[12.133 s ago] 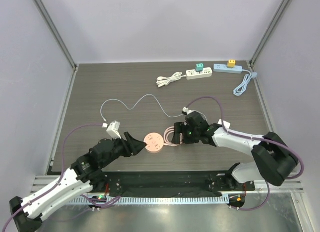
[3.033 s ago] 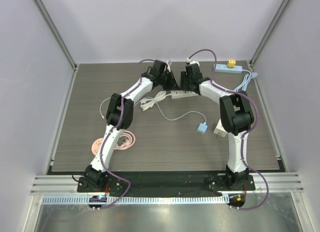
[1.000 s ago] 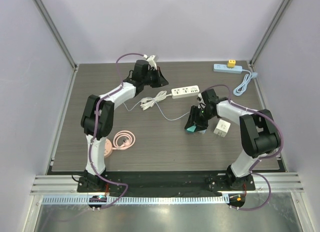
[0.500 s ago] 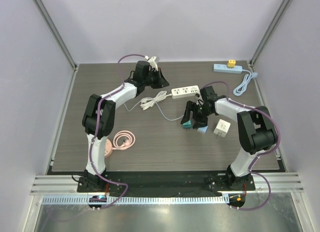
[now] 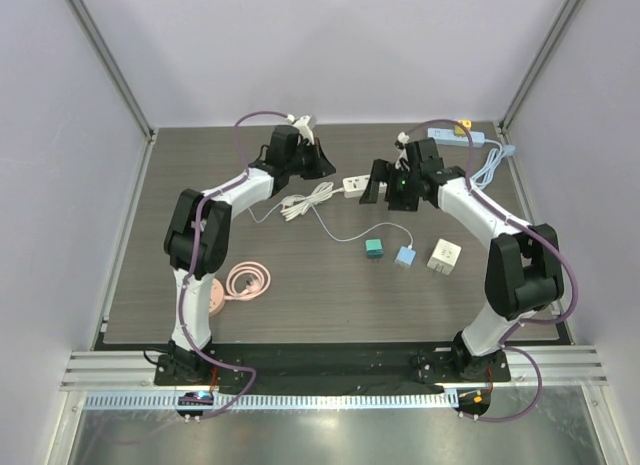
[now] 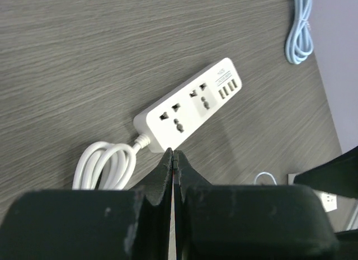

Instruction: Pull the plug off the socket

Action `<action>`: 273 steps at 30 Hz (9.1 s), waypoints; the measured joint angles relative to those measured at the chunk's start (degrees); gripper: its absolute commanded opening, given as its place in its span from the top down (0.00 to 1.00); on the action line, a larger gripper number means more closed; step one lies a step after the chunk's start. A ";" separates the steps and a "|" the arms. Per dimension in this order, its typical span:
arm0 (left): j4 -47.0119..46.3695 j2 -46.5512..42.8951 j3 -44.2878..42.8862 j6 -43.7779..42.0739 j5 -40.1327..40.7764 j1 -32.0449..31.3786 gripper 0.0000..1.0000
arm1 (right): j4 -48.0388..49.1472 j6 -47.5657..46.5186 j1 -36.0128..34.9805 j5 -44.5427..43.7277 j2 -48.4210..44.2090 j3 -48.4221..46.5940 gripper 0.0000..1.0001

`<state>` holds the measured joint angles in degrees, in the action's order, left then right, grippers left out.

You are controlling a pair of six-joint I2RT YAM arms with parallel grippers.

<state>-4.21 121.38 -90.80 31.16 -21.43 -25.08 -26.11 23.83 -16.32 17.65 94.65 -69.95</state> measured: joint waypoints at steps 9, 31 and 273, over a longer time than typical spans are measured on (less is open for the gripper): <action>-1.57 -0.39 3.72 0.39 3.02 0.59 1.00 | 6.80 -1.68 -3.52 -8.55 14.38 -11.23 0.07; -7.45 -2.97 7.96 4.44 3.52 3.48 1.00 | 41.68 32.35 -9.57 -26.75 27.50 -4.79 0.37; -8.61 21.24 -29.05 16.46 0.24 -5.49 0.67 | 1.11 -22.32 12.07 4.50 32.09 -34.10 0.13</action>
<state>-12.82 142.63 -119.85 47.62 -21.19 -30.57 -24.99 1.52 -4.25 22.15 126.74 -104.05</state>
